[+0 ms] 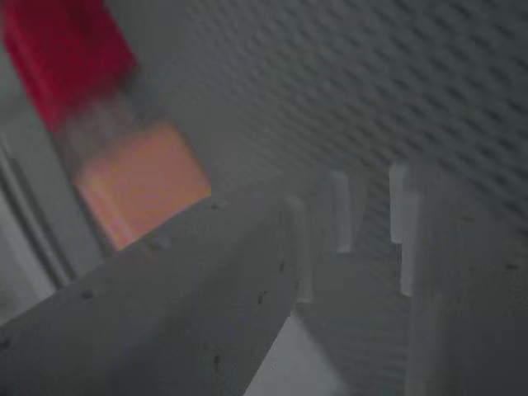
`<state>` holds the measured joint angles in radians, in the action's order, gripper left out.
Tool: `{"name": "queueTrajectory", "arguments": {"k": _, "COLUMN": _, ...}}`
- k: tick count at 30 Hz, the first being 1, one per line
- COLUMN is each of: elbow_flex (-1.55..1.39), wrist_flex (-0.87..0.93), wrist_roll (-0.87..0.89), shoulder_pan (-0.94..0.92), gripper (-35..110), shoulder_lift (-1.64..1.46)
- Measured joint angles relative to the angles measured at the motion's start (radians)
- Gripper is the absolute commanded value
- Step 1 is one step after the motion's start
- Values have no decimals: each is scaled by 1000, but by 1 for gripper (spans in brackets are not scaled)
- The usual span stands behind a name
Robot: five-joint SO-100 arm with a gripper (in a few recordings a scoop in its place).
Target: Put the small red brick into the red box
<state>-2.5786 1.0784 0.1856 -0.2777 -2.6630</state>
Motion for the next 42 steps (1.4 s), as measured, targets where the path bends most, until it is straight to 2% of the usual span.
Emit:
{"name": "queueTrajectory", "arguments": {"k": 4, "elbow_flex": 153, "wrist_flex": -37, "wrist_roll": 66, "shoulder_pan": -181, "gripper": 0, "shoulder_lift": 247}}
{"name": "queueTrajectory", "arguments": {"k": 7, "elbow_flex": 258, "wrist_flex": -38, "wrist_roll": 40, "shoulder_pan": -278, "gripper": 7, "shoulder_lift": 411}}
{"name": "queueTrajectory", "arguments": {"k": 9, "elbow_flex": 318, "wrist_flex": -28, "wrist_roll": 12, "shoulder_pan": -325, "gripper": 5, "shoulder_lift": 508}}
{"name": "queueTrajectory", "arguments": {"k": 16, "elbow_flex": 494, "wrist_flex": -17, "wrist_roll": 81, "shoulder_pan": -448, "gripper": 4, "shoulder_lift": 772}}
{"name": "queueTrajectory", "arguments": {"k": 28, "elbow_flex": 623, "wrist_flex": -18, "wrist_roll": 187, "shoulder_pan": -474, "gripper": 8, "shoulder_lift": 974}}
{"name": "queueTrajectory", "arguments": {"k": 35, "elbow_flex": 627, "wrist_flex": -40, "wrist_roll": 57, "shoulder_pan": -477, "gripper": 8, "shoulder_lift": 1029}}
{"name": "queueTrajectory", "arguments": {"k": 42, "elbow_flex": 647, "wrist_flex": -35, "wrist_roll": -58, "shoulder_pan": -480, "gripper": 16, "shoulder_lift": 1058}}
